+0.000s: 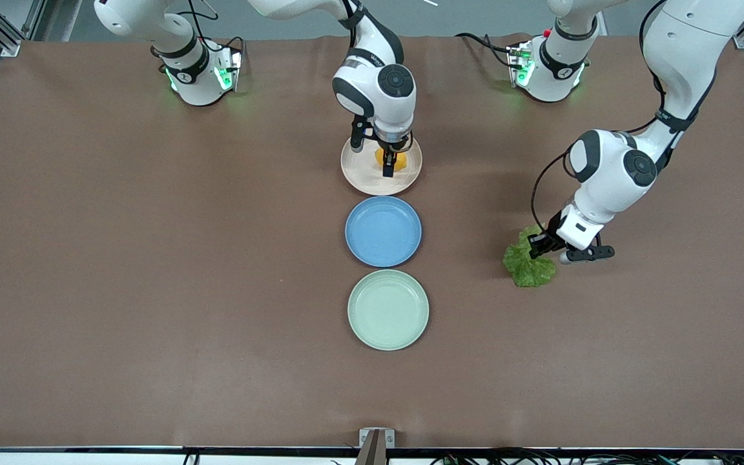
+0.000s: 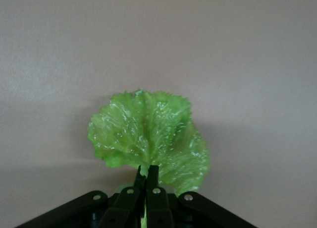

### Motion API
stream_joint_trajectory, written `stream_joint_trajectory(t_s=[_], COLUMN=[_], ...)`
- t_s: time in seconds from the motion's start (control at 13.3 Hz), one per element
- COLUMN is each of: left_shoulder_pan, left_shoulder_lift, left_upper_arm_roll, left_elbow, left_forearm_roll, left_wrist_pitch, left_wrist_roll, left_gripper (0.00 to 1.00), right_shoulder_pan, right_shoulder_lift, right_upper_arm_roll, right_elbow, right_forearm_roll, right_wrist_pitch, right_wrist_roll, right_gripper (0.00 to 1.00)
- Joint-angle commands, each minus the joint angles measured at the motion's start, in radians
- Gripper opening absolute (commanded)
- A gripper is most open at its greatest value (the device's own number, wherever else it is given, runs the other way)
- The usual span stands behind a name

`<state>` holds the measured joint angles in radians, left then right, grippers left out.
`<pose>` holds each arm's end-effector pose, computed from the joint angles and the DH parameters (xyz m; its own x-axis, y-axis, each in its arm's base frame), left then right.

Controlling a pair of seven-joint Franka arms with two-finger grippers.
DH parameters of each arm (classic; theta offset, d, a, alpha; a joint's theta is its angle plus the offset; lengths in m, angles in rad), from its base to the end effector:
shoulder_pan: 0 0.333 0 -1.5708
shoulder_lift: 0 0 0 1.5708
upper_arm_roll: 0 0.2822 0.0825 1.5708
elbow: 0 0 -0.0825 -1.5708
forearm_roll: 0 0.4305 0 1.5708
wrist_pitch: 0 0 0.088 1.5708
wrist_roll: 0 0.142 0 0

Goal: Pick lemon and lettuce from plates
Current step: 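Lift the lettuce with the left gripper while the right gripper grasps the lemon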

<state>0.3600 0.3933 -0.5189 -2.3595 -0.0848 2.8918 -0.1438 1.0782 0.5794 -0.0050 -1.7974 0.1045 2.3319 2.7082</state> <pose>0.5331 -0.1092 0.0955 0.9826 0.1317 0.1311 0.0965 -0.9645 0.2458 0.3125 0.5845 0.1248 -0.1362 -0.9906 0.0137 -0.9871 0.1369 0.0829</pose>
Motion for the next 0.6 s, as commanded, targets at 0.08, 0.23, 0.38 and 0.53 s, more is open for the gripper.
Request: stream_joint_trajectory(t_s=[0.08,0.23,0.38,0.53], left_shoulder_pan=[0.030,0.074,0.086,0.086], left_shoulder_lift=[-0.044,-0.039,-0.043,-0.047], left_upper_arm_roll=[-0.009,-0.006,-0.006,-0.006], left_elbow=[-0.067,-0.063,-0.052,-0.046], left_forearm_roll=[0.025,0.127,0.184,0.186], left_wrist_pitch=[-0.002,-0.029,-0.084,-0.094], left_wrist_roll=[0.118,0.118,0.116,0.116], left_gripper=[0.01,0.01,0.03,0.08], right_shoulder_pan=[0.019,0.019,0.019,0.022], right_shoulder_lift=[0.007,0.017,0.028,0.039], right_upper_arm_roll=[-0.009,-0.009,-0.009,-0.009], right_elbow=[0.004,0.006,0.006,0.006], right_forearm_roll=[-0.005,-0.005,-0.003,-0.005], right_wrist_pitch=[0.017,0.026,0.056,0.063], right_wrist_roll=[0.048,0.048,0.048,0.039], right_gripper=[1.00,1.00,1.00,0.99])
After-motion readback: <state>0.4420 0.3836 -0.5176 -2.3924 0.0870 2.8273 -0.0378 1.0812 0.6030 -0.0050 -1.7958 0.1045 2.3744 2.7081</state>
